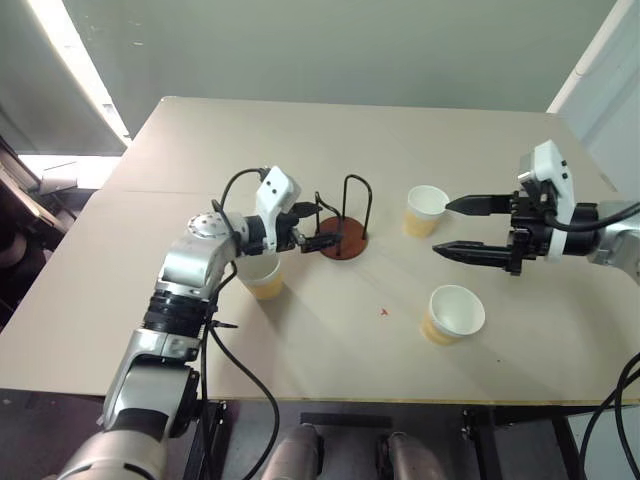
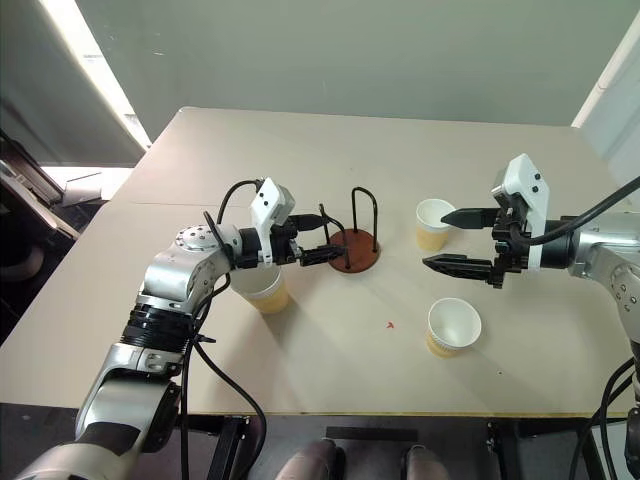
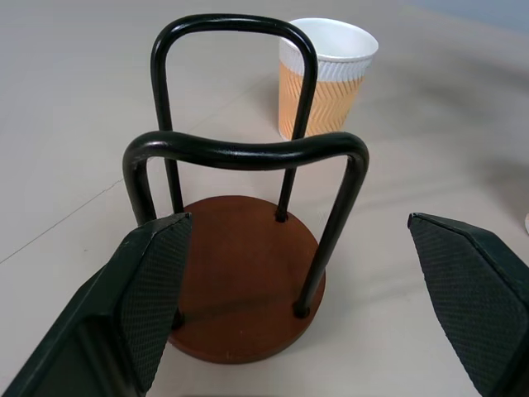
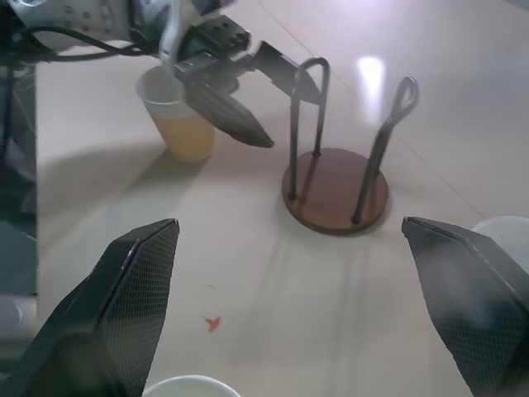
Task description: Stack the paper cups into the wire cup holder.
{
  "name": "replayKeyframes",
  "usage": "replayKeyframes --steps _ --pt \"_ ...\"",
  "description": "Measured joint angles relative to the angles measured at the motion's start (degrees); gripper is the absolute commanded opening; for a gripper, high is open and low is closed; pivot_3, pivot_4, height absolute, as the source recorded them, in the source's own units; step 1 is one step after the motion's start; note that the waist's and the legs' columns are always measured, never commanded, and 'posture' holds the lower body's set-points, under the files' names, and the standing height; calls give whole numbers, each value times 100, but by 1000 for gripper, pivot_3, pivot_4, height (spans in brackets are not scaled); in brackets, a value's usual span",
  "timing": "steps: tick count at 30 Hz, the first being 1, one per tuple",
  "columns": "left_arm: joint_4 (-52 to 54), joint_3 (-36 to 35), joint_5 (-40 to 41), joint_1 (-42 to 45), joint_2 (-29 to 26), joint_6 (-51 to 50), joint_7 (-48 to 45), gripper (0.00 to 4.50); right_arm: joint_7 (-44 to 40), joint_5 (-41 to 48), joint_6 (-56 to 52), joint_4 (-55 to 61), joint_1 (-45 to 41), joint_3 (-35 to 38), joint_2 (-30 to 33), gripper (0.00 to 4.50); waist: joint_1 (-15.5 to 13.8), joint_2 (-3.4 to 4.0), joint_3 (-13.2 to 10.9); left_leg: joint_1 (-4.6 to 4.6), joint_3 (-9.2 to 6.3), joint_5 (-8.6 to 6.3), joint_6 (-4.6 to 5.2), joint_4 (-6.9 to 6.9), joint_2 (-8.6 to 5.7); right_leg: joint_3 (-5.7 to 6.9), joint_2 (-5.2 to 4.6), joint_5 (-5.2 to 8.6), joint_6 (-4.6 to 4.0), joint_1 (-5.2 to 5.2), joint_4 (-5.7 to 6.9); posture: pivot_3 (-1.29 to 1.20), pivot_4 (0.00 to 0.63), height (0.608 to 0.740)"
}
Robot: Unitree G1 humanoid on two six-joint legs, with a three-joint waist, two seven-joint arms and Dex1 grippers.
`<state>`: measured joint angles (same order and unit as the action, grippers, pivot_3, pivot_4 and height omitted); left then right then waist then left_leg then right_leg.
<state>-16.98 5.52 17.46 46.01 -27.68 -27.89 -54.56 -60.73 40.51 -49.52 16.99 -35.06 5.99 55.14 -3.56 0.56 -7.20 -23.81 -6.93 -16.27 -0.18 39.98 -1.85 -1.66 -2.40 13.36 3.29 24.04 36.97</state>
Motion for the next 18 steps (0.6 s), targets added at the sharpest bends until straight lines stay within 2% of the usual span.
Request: replayKeyframes --steps 8,18 --pt "-806 -6 -188 283 225 389 20 4500 -106 211 0 268 4 -12 -4 4495 -16 0 0 2 -1 0 1 4 -1 0 0 -1 2 -4 0 0 150 740" --pt "-853 -6 -297 285 398 464 -15 4500 -108 217 2 267 -11 -29 -2 4495 -27 0 0 3 0 1 2 3 0 0 1 -1 3 -5 0 0 150 740"
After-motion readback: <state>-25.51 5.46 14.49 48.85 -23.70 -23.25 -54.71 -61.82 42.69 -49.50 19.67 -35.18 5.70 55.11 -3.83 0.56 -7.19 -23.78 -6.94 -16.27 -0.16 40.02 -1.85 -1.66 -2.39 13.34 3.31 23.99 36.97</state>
